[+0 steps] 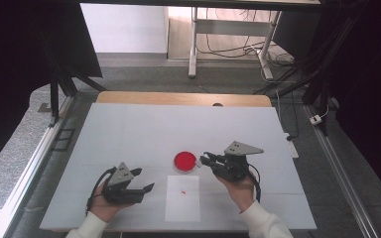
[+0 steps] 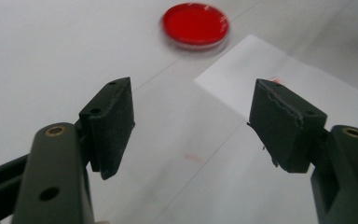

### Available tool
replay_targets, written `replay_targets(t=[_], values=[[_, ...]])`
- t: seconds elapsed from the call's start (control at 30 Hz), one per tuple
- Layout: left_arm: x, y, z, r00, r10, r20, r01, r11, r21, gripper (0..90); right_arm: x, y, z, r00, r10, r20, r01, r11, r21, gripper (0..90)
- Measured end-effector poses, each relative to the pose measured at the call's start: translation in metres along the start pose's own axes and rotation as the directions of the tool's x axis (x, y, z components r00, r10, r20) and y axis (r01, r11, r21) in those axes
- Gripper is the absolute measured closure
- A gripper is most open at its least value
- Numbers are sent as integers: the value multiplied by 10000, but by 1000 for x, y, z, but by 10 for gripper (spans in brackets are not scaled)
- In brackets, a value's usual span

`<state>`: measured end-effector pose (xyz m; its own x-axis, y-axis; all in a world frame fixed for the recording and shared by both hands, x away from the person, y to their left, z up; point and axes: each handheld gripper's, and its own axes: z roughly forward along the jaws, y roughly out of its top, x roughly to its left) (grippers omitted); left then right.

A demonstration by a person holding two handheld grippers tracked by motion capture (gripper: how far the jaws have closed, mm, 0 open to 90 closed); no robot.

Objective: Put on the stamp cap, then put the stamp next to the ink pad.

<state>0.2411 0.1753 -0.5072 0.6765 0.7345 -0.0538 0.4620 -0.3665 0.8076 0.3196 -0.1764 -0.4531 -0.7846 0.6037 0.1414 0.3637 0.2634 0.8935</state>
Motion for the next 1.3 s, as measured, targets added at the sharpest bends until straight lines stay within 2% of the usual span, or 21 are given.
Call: replay_targets(t=[0.07, 0.2, 0.7, 1.0, 1.3], values=[[4, -7, -7, 9996, -219, -150, 219, 9998, -3, 307, -1, 1, -1, 10000, -43, 55, 43, 10000, 11, 750], [8, -16, -15, 9987, -415, -294, 414, 9991, -50, 308, -3, 2, -2, 9999, -107, 119, 107, 9999, -36, 749], [14, -24, -19, 9976, -527, -440, 528, 9986, 19, 305, -8, 4, -1, 9988, -373, 319, 369, 9992, 148, 749], [17, -27, -19, 9971, -604, -464, 609, 9981, 93, 305, -17, 2, 13, 9947, -794, 648, 733, 9931, 921, 749], [16, -28, -18, 9972, -600, -457, 606, 9981, 135, 305, -20, -2, 28, 9882, -1260, 872, 1104, 9801, 1649, 748]])
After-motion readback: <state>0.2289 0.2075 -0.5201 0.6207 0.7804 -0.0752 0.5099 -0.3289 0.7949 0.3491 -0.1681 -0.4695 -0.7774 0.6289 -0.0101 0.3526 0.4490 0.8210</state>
